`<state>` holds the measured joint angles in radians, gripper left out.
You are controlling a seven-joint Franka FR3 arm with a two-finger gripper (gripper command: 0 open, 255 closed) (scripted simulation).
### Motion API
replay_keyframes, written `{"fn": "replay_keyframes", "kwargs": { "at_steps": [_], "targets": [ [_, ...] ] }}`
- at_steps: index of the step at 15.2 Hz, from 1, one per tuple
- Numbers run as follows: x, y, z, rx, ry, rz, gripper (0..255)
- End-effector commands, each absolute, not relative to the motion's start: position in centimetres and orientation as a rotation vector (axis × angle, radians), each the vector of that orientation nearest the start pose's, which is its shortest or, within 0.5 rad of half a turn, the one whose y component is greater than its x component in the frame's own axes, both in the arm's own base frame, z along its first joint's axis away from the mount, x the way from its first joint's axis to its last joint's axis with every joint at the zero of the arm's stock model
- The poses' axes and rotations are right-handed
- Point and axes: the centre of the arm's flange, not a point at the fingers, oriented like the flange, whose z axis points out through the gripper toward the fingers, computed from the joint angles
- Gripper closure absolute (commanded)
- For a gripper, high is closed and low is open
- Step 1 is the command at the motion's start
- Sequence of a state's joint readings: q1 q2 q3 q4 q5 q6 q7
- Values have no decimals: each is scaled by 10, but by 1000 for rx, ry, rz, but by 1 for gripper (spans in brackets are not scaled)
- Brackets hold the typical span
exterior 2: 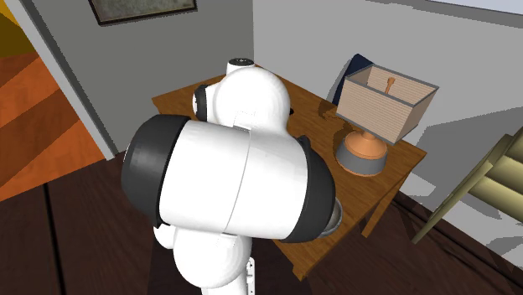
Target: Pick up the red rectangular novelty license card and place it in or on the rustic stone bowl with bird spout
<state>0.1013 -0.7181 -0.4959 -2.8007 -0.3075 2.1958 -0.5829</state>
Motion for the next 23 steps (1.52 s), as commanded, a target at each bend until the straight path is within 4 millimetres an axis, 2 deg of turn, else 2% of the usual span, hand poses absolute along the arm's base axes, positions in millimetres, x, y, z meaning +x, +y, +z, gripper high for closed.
{"fn": "replay_keyframes", "kwargs": {
  "at_steps": [1,2,3,12,23],
  "targets": [
    [312,-122,387,-3030,-710,-150,0],
    [312,-122,387,-3030,-710,-150,0],
    [312,-122,387,-3030,-710,-150,255],
    [312,-122,387,-3030,-710,-150,255],
    [312,-122,445,-3030,-710,-150,255]
  ]
}}
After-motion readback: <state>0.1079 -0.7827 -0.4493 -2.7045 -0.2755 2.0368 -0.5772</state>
